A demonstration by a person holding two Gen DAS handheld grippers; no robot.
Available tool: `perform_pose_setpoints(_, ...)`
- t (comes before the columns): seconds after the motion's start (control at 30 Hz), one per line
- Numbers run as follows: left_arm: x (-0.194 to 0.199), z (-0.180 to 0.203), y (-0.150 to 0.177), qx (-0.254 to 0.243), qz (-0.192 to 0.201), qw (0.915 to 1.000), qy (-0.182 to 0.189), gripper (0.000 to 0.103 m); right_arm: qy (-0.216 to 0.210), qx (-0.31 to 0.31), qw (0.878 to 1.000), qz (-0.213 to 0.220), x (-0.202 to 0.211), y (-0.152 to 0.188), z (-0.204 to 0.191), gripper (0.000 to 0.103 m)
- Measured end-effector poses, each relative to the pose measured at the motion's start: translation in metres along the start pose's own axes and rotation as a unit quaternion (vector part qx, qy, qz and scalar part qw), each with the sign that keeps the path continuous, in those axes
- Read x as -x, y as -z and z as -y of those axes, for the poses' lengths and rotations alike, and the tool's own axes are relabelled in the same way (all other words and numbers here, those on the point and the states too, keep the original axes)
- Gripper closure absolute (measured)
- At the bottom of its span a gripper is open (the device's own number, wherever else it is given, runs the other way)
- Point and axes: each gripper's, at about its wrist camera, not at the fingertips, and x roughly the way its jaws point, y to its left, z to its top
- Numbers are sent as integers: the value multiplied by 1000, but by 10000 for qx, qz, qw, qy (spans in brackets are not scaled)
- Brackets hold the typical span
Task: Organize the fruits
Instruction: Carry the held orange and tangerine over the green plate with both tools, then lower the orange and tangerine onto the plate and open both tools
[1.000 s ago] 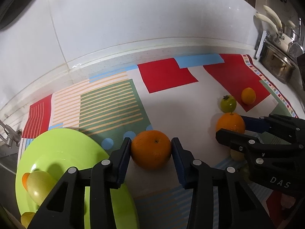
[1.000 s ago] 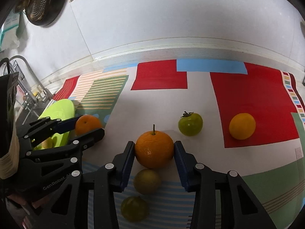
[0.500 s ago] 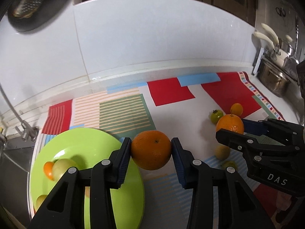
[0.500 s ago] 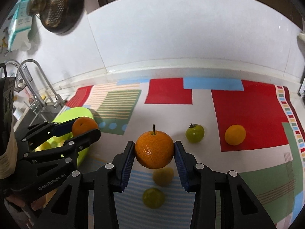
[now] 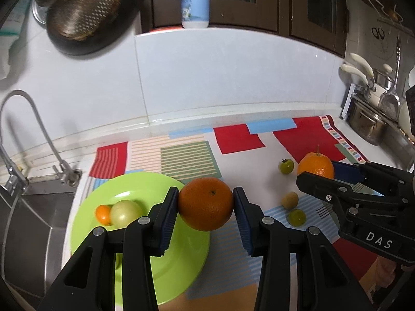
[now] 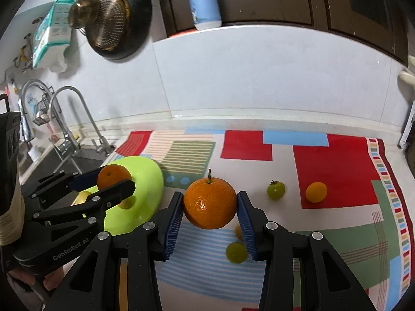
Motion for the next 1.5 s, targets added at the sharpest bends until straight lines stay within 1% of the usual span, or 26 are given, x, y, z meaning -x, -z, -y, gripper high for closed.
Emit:
perform_pose_setpoints(0.23, 26, -12, 5, 91, 78, 9997, -209, 61, -109, 99, 9998, 146, 14, 0, -19, 60)
perform_pose_setpoints(0.43, 45, -29, 7, 185, 199, 9991, -314, 61, -223, 204, 9992, 244, 19, -3, -41, 60)
perform_pose_setpoints(0.63, 58, -49, 10, 253, 267, 9981, -494, 61, -337, 301, 9985, 320, 16, -6, -64, 60)
perform_pose_setpoints(0.83, 62, -74, 15, 329, 262, 9966, -706, 61, -465, 397, 9975, 346, 7, -10, -87, 60)
perform_pose_setpoints(1.07, 58, -105, 18, 433, 227, 9946, -916, 61, -564, 493, 9967, 301, -16, -20, -109, 60)
perform_pose_setpoints(1.23, 47, -123, 21, 544, 133, 9940, -938, 61, -562, 667, 9958, 277, -35, -28, -122, 60)
perform_pose_setpoints(1.5, 15, -142, 25, 682, -150, 9930, -955, 61, -534, 747, 9958, -44, -76, -32, -128, 60)
